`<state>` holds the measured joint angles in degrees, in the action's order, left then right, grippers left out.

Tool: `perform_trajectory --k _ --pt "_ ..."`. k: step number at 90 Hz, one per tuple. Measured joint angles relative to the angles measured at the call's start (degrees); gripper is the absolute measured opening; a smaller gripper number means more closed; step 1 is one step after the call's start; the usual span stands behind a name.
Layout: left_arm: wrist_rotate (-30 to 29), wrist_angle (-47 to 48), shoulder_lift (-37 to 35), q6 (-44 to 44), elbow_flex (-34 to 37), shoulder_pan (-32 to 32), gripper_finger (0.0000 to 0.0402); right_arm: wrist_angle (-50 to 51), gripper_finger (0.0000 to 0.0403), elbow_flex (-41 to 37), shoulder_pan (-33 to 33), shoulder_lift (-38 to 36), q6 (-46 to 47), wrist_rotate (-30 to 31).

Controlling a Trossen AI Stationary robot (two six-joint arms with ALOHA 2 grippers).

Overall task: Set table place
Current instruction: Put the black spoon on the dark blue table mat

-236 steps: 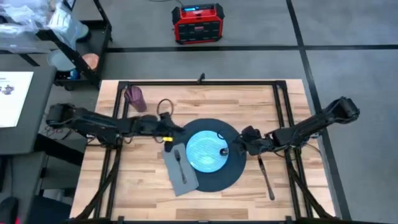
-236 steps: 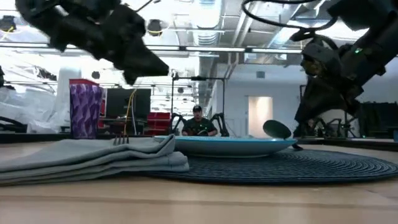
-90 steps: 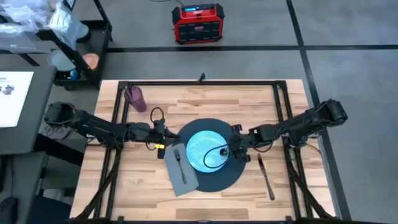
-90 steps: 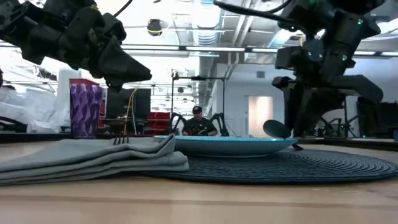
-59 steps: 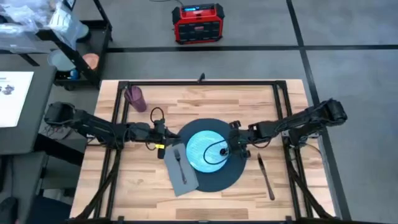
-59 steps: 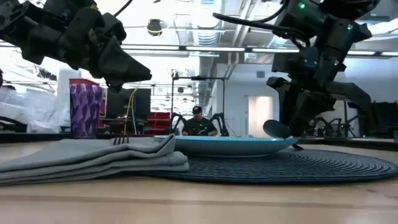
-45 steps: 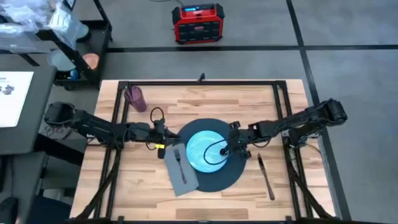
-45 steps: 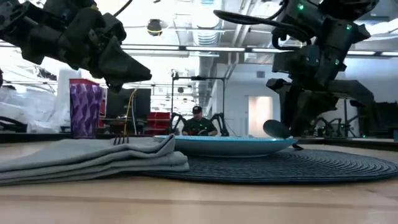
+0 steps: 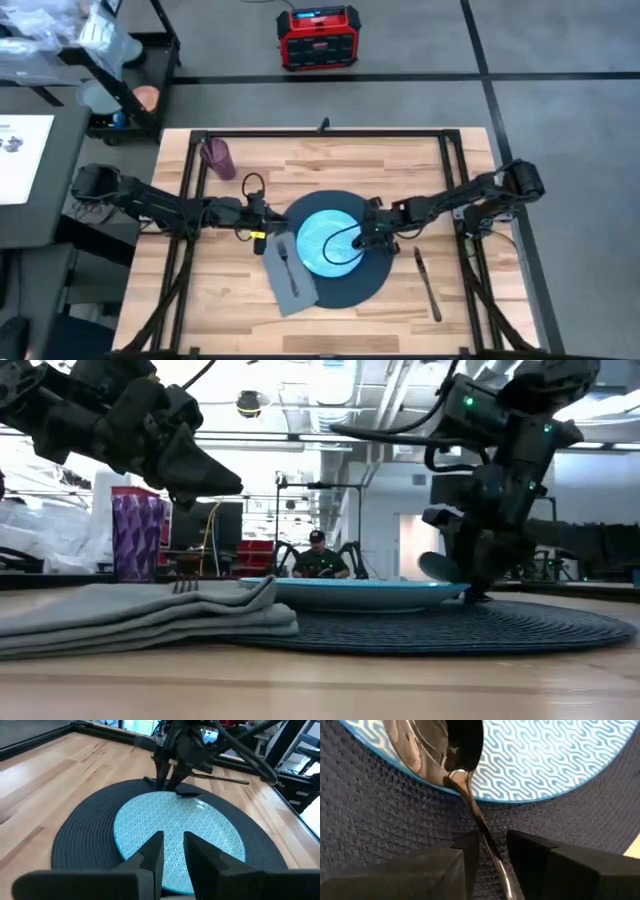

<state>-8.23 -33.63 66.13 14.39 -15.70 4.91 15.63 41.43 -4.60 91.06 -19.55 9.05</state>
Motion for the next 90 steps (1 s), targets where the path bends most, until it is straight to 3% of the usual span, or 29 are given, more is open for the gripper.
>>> perform_trajectory --k 21,41,53,66,90 --pt "-0.02 0.35 0.0 -0.15 0.0 -0.01 0.0056 2.5 0.0009 1.94 0.33 -0.28 4.67 -0.32" --pt "-0.04 0.29 0.0 -0.14 0.0 -0.01 0.0056 6.54 0.0001 6.09 0.31 -0.35 16.51 0.05" --pt "-0.07 0.28 0.0 -0.06 0.0 0.0 0.0056 10.56 0.0001 9.11 0.31 -0.35 28.06 0.31" --pt "-0.06 0.28 0.0 0.28 0.0 0.0 0.0056 18.27 0.0001 12.18 -0.37 -0.37 44.63 5.97" --pt "-0.04 0.35 0.0 1.47 0.0 0.0 0.0056 24.63 0.0 13.81 -3.45 -0.02 68.94 6.37"
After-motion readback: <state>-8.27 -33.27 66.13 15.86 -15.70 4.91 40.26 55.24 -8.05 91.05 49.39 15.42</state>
